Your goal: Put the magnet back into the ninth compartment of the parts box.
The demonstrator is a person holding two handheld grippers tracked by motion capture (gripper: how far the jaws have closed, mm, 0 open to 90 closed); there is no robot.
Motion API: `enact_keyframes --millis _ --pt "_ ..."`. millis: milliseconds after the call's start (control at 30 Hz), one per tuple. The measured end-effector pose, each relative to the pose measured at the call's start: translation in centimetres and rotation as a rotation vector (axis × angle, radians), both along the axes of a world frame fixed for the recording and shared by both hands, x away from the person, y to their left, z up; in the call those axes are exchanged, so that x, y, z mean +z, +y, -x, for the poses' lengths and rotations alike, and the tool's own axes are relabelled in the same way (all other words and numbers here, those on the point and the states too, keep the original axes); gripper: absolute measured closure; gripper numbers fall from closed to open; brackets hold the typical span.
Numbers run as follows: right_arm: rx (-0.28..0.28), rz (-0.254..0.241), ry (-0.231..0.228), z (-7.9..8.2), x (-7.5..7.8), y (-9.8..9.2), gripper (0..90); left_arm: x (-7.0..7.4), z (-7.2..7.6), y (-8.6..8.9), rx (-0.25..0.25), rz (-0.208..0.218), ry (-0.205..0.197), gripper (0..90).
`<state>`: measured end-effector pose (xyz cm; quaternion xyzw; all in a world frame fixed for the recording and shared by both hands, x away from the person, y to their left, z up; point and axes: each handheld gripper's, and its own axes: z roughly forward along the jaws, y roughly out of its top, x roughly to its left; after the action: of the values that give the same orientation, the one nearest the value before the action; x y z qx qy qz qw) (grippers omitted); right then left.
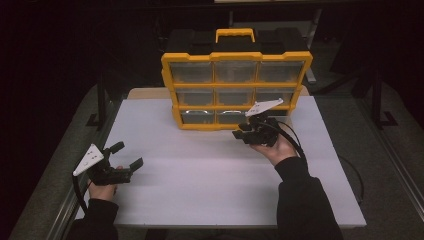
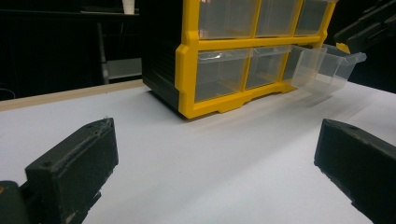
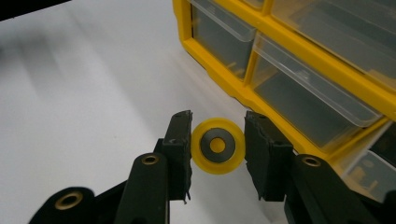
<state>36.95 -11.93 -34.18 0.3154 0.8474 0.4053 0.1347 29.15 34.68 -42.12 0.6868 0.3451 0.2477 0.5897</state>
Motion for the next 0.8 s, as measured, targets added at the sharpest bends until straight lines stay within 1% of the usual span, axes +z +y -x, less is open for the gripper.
enact_keyframes --millis 67,133,233,367,467,700,800 --pt "-0.004 -0.003 -0.001 -0.1 0.0 -0.2 60.9 0.0 0.0 0.0 0.001 0.0 -0.001 0.0" --pt "-0.01 0.007 0.001 -0.2 0.1 -0.4 61.0 0.0 0.0 0.0 0.001 0.001 0.0 0.0" --pt "-0.019 0.007 -0.001 -0.3 0.3 -0.8 61.0 0.0 0.0 0.0 0.0 0.0 0.0 0.0" --pt "-0.021 -0.001 -0.025 -0.2 0.8 -1.2 61.0 0.0 0.0 0.0 0.0 -0.001 0.001 0.0" --pt "-0.03 0.008 -0.041 -0.3 1.1 -1.4 61.0 0.0 0.0 0.0 0.0 0.001 0.0 0.0" --pt "-0.062 0.0 -0.04 -0.5 1.7 -2.6 61.0 0.0 0.0 0.1 0.0 0.006 0.001 0.0" --pt "-0.076 -0.011 -0.041 -0.6 1.8 -3.3 61.0 0.0 0.0 0.1 0.001 0.006 0.001 0.0"
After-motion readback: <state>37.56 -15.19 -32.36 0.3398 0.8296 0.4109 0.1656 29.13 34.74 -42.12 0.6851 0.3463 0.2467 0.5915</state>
